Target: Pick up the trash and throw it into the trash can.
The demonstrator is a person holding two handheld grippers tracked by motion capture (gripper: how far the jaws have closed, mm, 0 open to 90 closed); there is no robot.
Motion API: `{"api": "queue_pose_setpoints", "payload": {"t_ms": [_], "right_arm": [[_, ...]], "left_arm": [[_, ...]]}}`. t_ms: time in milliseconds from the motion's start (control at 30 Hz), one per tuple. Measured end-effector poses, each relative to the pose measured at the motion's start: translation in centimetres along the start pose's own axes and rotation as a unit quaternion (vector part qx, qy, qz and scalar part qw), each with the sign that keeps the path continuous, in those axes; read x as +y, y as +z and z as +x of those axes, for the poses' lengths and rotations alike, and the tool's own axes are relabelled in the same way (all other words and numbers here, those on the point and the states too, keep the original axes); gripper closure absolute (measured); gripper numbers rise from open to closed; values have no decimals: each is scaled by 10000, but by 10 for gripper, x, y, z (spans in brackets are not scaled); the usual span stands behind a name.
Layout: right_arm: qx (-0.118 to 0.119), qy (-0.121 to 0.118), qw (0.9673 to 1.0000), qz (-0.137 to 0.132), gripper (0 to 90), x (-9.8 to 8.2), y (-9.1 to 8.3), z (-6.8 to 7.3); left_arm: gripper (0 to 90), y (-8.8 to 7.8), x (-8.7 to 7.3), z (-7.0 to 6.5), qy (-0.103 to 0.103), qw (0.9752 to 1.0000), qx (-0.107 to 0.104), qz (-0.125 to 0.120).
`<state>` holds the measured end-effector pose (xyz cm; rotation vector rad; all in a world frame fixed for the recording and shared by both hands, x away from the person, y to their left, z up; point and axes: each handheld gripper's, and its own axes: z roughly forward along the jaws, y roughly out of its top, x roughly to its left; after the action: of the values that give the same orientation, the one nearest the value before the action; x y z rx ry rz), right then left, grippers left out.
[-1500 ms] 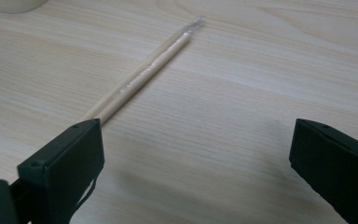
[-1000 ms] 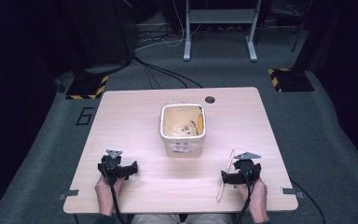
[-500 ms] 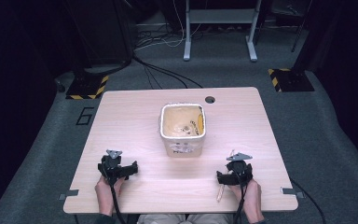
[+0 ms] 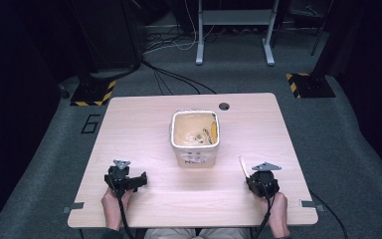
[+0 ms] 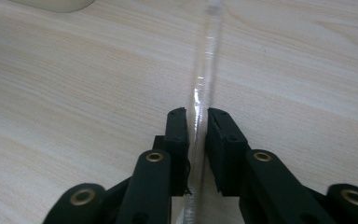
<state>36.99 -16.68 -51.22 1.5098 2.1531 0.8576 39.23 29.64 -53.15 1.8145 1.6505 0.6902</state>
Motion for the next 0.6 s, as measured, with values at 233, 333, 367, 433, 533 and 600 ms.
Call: {"api": "queue_pose_setpoints", "payload": {"t_ms": [233, 333, 367, 433, 533, 600], "right_arm": [[197, -106, 9997, -56, 854, 0, 1, -7], [233, -135, 9996, -62, 854, 1, 2, -8], [255, -152, 9995, -76, 854, 1, 2, -9], [270, -159, 9995, -76, 854, 0, 1, -9], [316, -197, 9993, -96, 854, 0, -1, -10], [323, -216, 9990, -197, 854, 2, -5, -10]], "left_arm": [[0, 0, 0, 0, -4, 10000, 4, 0], [0, 0, 0, 0, -3, 10000, 5, 1], [1, 0, 0, 0, -3, 10000, 6, 2], [0, 0, 0, 0, -5, 10000, 6, 0], [1, 0, 0, 0, -3, 10000, 6, 1], [0, 0, 0, 0, -1, 10000, 6, 1]]}}
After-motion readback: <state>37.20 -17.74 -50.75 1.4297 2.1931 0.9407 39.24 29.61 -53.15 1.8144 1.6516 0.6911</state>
